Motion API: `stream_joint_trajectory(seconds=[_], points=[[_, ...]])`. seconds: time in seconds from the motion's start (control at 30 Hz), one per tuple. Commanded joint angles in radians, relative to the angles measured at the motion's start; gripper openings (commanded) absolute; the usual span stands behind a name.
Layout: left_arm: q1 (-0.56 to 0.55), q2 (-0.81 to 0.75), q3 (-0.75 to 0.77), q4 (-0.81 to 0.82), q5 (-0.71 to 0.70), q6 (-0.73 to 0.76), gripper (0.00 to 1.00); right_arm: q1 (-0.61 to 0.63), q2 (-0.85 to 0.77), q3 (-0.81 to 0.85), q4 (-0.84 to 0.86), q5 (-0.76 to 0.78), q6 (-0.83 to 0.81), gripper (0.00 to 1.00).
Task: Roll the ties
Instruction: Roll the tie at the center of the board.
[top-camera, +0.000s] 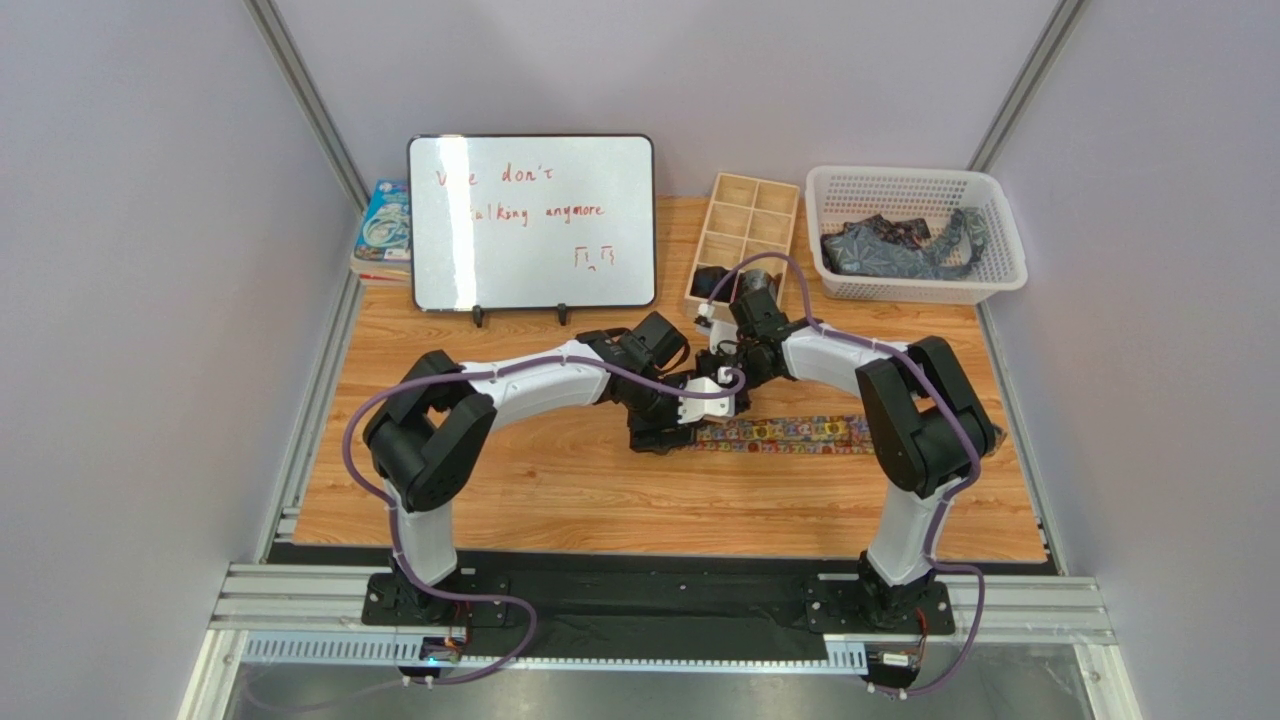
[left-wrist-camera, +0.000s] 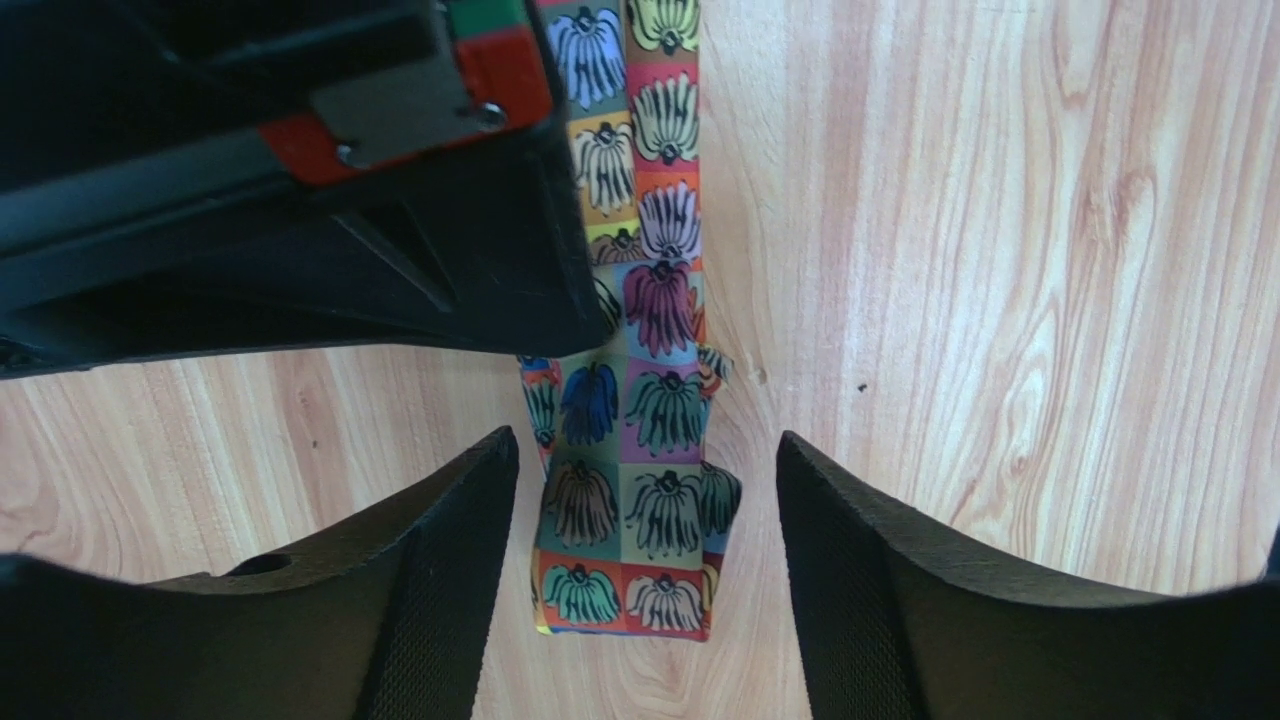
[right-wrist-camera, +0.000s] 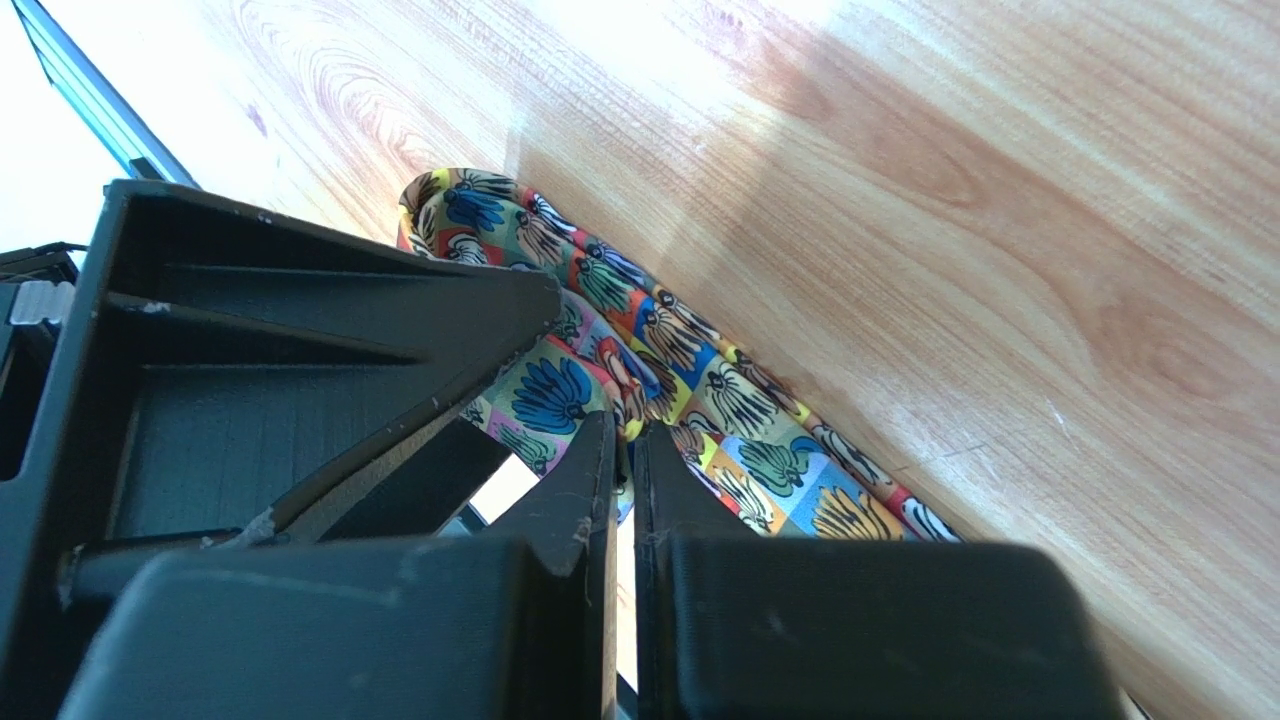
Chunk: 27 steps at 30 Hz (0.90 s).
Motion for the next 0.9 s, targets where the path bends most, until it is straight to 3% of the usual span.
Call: stream_joint_trajectory(seconds=[0.0, 0.13, 0.23, 0.6, 0.87], points=[[-0.009, 0.013, 0.020, 0.040, -0.010, 0.007, 0.65, -0.001, 0.003, 0.013, 0.045, -0.029, 0.012, 0.00], [-0.012, 0.027, 0.013, 0.031, -0.035, 0.012, 0.48, -0.002, 0.006, 0.025, 0.035, -0.052, 0.030, 0.01], [-0.015, 0.030, -0.003, 0.028, -0.050, 0.015, 0.43, -0.008, 0.012, 0.030, 0.020, -0.082, 0.056, 0.08], [-0.035, 0.067, 0.014, 0.020, -0.107, -0.010, 0.38, -0.057, 0.035, 0.033, -0.076, -0.164, 0.106, 0.38], [-0.034, 0.070, 0.017, 0.017, -0.118, -0.016, 0.37, -0.057, 0.070, 0.028, -0.025, -0.210, 0.162, 0.38]])
